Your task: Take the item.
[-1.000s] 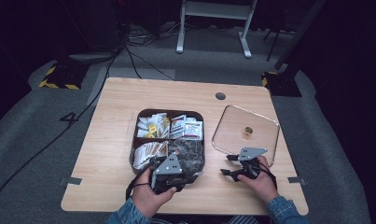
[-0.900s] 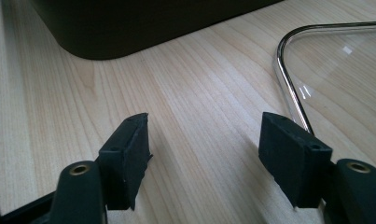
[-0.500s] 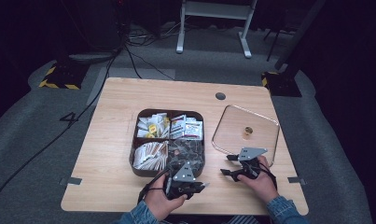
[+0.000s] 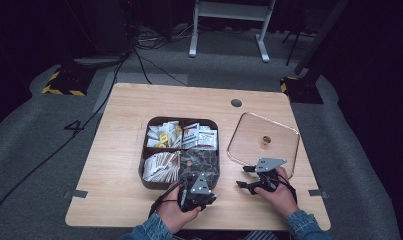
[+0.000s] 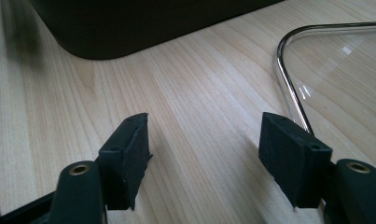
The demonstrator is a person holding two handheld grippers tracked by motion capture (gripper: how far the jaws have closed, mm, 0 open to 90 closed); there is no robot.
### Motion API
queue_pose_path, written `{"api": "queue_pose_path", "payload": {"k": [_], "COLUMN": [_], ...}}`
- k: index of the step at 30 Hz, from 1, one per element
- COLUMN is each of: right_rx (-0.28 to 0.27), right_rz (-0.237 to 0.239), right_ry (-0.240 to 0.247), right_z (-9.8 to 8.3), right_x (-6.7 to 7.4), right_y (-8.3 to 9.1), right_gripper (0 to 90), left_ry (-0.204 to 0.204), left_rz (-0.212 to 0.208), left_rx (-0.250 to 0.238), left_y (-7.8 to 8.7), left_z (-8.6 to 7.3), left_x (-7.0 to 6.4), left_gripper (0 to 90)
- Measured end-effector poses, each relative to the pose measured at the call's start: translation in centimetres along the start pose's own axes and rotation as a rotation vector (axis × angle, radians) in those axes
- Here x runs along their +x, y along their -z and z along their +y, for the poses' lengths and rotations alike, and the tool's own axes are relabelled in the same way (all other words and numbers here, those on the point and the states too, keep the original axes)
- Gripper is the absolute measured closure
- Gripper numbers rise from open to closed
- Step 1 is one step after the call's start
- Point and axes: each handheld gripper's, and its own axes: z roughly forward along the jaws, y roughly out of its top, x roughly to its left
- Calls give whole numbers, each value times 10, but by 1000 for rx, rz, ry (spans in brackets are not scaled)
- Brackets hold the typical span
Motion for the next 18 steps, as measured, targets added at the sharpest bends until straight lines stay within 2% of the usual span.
{"api": "queue_pose_path", "payload": {"k": [5, 10, 13, 15, 17, 18], "right_rx": [-1, -2, -2, -2, 0, 0], "right_rz": [0, -1, -1, -1, 0, 0], "right_ry": [-3, -1, -1, -2, 0, 0], "right_z": [0, 0, 0, 0, 0, 0], "right_x": [0, 0, 0, 0, 0, 0], "right_y": [0, 0, 0, 0, 0, 0], "right_gripper": [341, 341, 341, 340, 341, 341], "left_ry": [-32, -34, -19, 5, 22, 28], "left_rz": [43, 46, 33, 13, -19, -15], "left_rx": [36, 38, 40, 24, -1, -11], "left_y": [-4, -4, -6, -7, -7, -7], "left_z": [-1, -1, -2, -3, -3, -3], "left_x": [-2, -2, -1, -2, -1, -1], "left_gripper": [846, 845, 829, 760, 655, 599]}}
